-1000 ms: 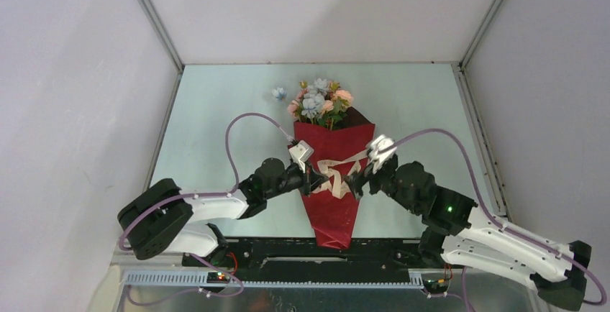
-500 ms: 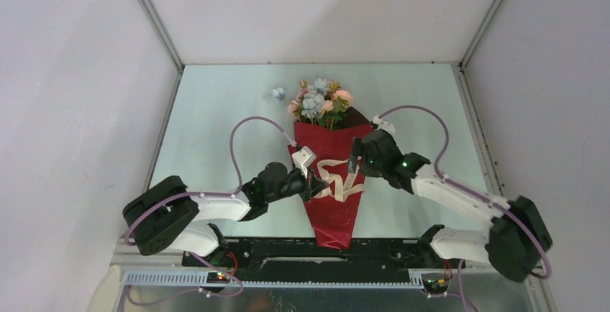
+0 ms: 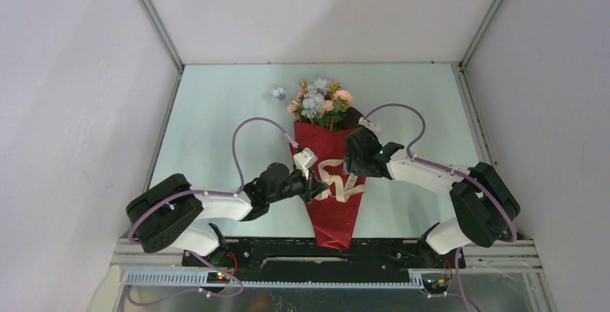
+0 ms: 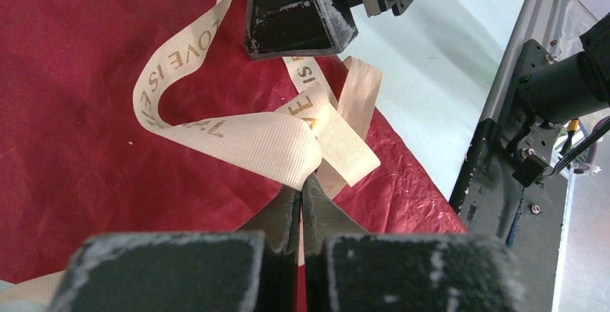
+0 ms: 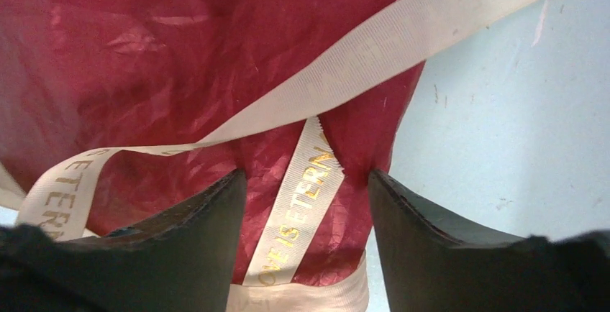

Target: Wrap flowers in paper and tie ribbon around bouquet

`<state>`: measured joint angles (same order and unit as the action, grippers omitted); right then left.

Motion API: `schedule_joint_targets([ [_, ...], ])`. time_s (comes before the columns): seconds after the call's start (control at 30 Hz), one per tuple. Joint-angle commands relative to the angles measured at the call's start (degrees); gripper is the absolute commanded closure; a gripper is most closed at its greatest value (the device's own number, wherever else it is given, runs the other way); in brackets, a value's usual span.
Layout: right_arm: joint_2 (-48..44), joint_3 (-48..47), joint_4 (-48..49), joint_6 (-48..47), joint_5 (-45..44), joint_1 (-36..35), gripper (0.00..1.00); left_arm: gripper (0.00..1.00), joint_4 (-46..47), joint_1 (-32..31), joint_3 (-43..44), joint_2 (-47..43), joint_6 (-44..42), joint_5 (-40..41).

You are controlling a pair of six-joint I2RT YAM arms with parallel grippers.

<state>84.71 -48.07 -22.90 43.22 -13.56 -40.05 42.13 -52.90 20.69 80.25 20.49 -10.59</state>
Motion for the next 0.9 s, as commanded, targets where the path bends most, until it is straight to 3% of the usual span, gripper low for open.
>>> schedule_joint_targets([
  [0.0,0.5,-2.1,-1.9,1.4,-3.2,-0.4,0.4,1.0,2.2,-0.5,1.1,0.5,-1.3,1.0],
  [0.07,0.1,-2.1,-2.6,1.4,-4.1,-0.5,0.48,1.0,2.2,-0.5,1.2,0.5,-1.3,1.0],
  [0.3,-2.6,-2.0,-3.5,0.7,-5.8,-0.8,1.0,1.0,2.3,-0.6,1.0,0.1,-1.2,1.6],
  [0.5,-8.0,-2.0,-4.5,-1.4,-10.6,-0.8,1.0,1.0,2.0,-0.6,0.6,-0.8,-1.1,2.4],
  [0.87,-15.7,-1.1,-11.5,-4.8,-28.9,4.8,1.0,1.0,0.1,-0.6,0.9,-1.3,0.0,4.4],
])
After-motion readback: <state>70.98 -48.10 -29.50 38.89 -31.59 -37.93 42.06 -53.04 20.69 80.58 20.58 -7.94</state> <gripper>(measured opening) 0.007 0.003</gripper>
